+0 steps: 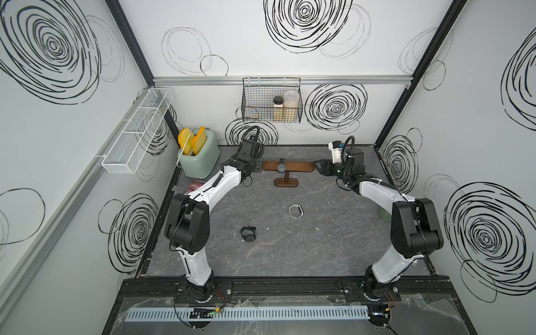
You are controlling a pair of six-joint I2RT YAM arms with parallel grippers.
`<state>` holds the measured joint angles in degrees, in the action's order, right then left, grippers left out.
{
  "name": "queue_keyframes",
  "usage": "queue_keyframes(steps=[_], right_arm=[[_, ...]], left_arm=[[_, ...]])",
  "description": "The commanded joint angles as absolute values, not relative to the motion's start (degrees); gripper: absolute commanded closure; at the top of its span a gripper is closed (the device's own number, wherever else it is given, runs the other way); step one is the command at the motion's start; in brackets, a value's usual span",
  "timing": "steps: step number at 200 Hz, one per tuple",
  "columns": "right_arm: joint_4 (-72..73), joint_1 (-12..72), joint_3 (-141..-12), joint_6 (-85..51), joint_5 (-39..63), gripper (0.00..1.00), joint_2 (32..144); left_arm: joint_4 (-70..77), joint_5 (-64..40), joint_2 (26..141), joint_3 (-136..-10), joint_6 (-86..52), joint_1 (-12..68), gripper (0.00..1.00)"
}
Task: Place watch on stand
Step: Place the watch on the stand.
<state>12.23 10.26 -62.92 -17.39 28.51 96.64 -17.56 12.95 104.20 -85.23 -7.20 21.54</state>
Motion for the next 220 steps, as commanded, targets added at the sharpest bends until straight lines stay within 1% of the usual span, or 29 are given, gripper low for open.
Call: queue_keyframes(steps=[1,220], right_arm=[[13.8,10.2,-62.72,-17.18,29.79,0.5,96.95],[13.97,11.25,-63.01,-16.99,30.65,0.53,100.11]], left_arm=[[-16.08,13.96,105.33,-87.67,-5.98,22.67,0.72],[-16.6,14.85,108.01,-90.17,-7.2,27.07,0.72]])
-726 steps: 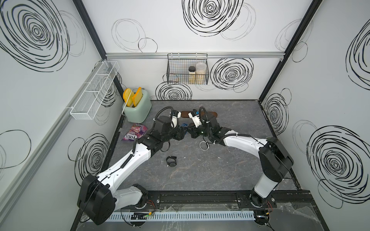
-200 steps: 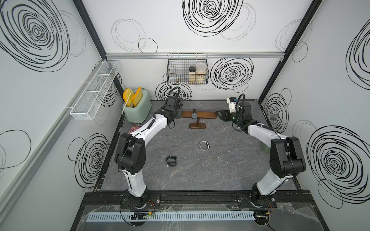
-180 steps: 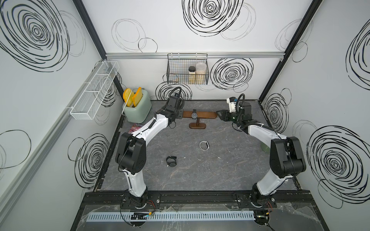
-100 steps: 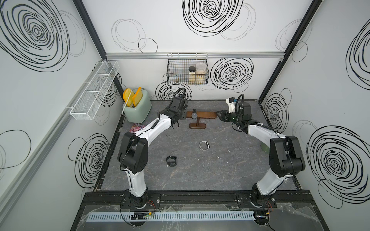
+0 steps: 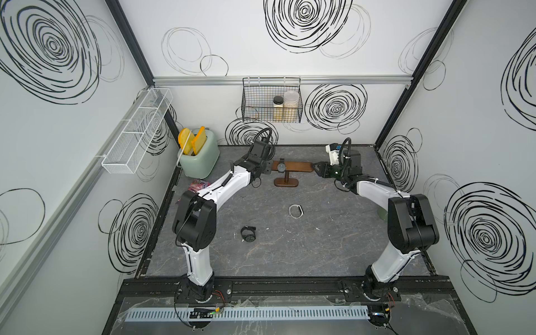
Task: Place watch on stand
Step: Place the watch on the stand.
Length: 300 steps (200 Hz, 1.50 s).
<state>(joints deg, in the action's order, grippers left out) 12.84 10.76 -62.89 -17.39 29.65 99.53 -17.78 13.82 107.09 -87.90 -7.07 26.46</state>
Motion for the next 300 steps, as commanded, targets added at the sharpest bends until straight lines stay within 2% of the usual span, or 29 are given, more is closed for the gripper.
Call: queue_keyframes(steps=[1,194,300], right_arm=[[13.97,11.25,-62.97,-16.97,30.66,0.53,100.15],[13.55,11.92,-63.37,-16.79,31.64,0.59,100.58],[13.1,11.95,-63.33,-16.35,31.51,0.59,100.28]], left_arm=[[-16.6,14.9,108.02,-90.17,-7.2,27.07,0.72],[-17.75,15.47,110.21,-92.64,-7.02,29.53,0.69],[-17.71,15.64,111.62,-94.2,-6.24,30.21,0.63]])
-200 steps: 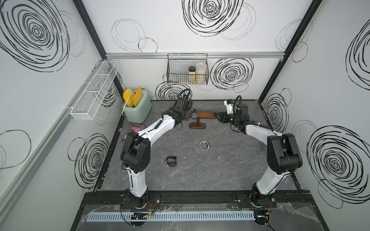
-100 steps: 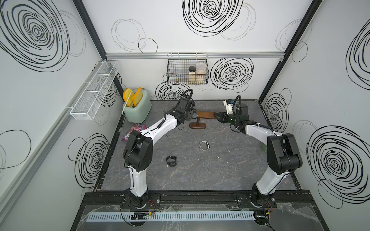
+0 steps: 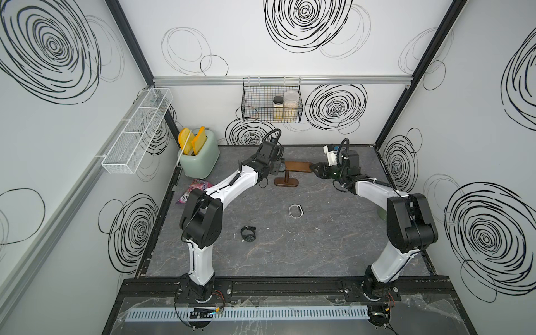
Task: Place watch on stand
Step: Place the watch on the stand.
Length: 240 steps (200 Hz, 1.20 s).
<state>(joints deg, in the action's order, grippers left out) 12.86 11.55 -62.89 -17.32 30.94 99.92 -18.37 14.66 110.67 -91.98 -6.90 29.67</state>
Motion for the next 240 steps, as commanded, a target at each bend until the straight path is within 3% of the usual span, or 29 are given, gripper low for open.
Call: queue_keyframes(steps=[1,121,193,222,240], right_arm=[[13.1,11.95,-63.35,-16.35,31.49,0.59,100.28],[12.83,11.95,-63.37,-16.08,31.58,0.59,99.96],[12.37,11.87,-63.41,-15.49,31.0,0.59,99.31],[10.37,11.6,-63.35,-14.32,28.2,0.54,96.91],[8.18,10.97,-62.4,-14.02,26.01,0.43,94.39]], left_arm=[[-17.69,15.69,111.62,-94.21,-6.24,30.22,0.63],[-17.84,16.87,111.4,-94.39,-5.74,30.59,0.47],[-18.16,17.23,106.82,-93.97,-5.25,30.76,0.46],[-20.17,16.56,101.41,-91.14,-6.57,30.85,0.45],[-22.23,15.67,96.89,-86.85,-8.52,31.02,0.45]])
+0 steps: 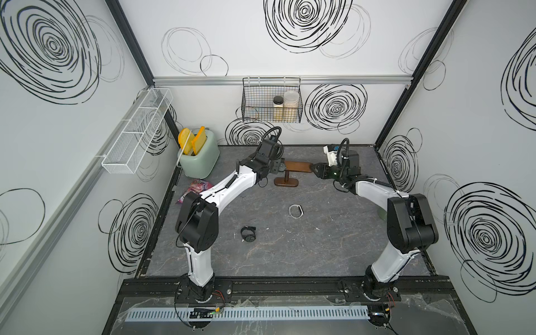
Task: Place watch on stand
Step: Place the watch on the stand, then pick up the watch at the center of the board.
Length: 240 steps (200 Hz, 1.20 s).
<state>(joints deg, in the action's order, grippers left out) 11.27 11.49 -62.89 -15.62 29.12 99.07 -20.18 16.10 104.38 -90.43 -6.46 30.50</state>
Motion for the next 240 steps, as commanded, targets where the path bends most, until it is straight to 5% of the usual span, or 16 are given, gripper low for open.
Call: queue_keyframes(steps=[1,28,78,151,188,240], right_arm=[[8.09,10.93,-62.27,-14.0,25.93,0.42,94.22],[8.31,10.46,-57.23,-14.91,24.56,0.23,88.37],[6.59,16.79,-44.59,-17.86,23.99,0.12,76.99],[9.07,30.11,-30.01,-25.65,22.46,0.1,63.33],[6.77,35.11,-28.96,-25.93,19.87,0.11,59.47],[10.68,51.03,-27.56,-27.69,10.55,0.14,63.75]], left_arm=[[-22.5,15.7,96.65,-86.58,-8.65,31.02,0.45],[-31.7,16.03,90.66,-79.78,-14.41,31.43,0.46],[-56.23,12.74,85.0,-71.56,-19.1,39.32,0.49],[-67.45,8.54,91.83,-81.4,-8.56,43.59,0.46],[-66.83,15.19,95.62,-83.4,-8.38,43.15,0.46],[-55.07,19.43,79.41,-79.1,-17.24,30.31,0.29]])
